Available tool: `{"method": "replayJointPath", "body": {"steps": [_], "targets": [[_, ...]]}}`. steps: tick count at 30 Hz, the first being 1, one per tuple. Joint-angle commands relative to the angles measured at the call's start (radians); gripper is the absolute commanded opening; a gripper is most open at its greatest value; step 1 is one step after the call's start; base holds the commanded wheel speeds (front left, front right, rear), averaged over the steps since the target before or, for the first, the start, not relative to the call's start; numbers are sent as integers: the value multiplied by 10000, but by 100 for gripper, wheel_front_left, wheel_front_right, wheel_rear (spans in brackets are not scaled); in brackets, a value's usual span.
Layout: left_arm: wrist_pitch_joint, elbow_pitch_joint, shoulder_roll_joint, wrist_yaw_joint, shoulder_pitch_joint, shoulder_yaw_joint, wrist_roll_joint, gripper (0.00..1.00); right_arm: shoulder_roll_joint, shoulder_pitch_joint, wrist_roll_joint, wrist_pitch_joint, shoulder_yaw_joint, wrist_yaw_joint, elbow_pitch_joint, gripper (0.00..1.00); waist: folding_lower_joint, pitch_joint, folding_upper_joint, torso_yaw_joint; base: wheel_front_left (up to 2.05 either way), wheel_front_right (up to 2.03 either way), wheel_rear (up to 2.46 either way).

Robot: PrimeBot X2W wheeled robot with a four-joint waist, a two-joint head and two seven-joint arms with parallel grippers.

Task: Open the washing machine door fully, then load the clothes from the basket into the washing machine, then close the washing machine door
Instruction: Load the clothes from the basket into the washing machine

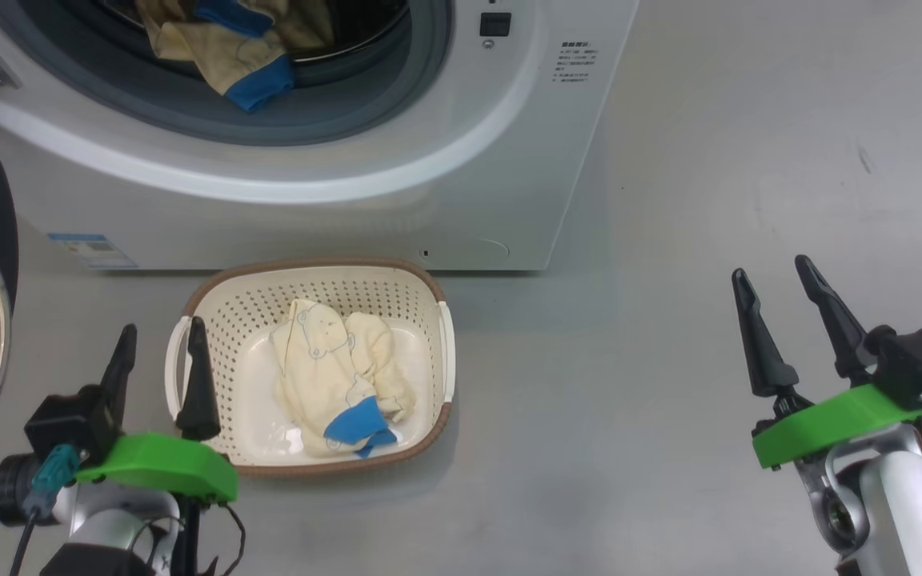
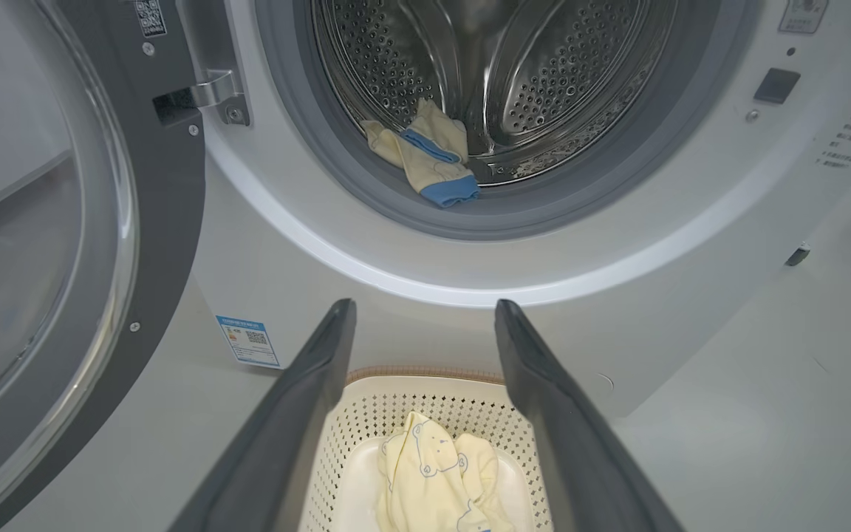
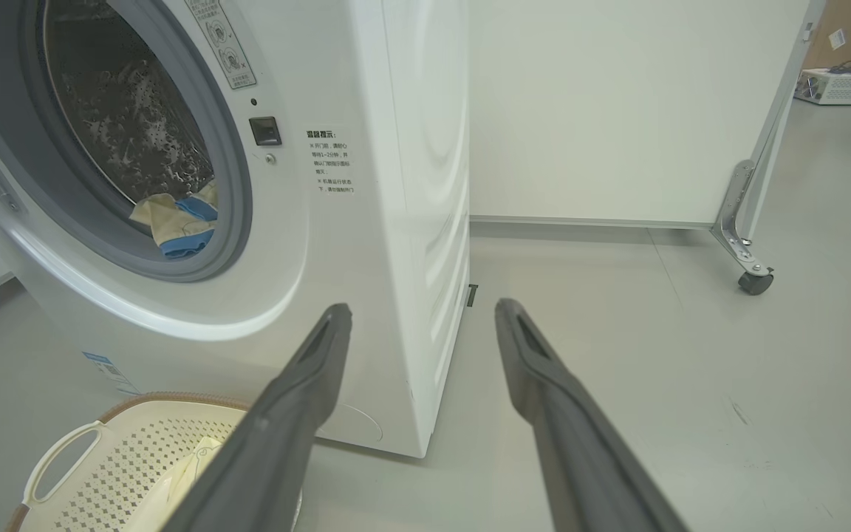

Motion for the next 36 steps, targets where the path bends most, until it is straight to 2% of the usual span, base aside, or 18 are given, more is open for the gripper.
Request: {"method": "replayJointPath", "body": {"steps": [1, 12, 21, 36], "targets": [[-107, -254, 228, 971, -169, 405, 101, 100, -76, -33, -64, 39, 139, 44, -378, 100, 1, -60, 0, -5, 0, 0, 0], [-109, -16, 174, 827, -320, 389, 149, 100, -45, 23, -66, 149, 160, 44, -551, 100, 1, -88, 0, -65, 0, 0, 0], [68, 360, 187, 643, -1095, 411, 97, 100, -5, -177, 30, 140, 351, 44, -632, 100, 1, 401, 0, -264, 0, 0, 0], [1444, 1781, 986, -388, -4375, 457, 101, 100, 198, -1012, 370, -90, 774, 44, -453, 100, 1, 1979, 0, -1290, 0, 0, 0]]}}
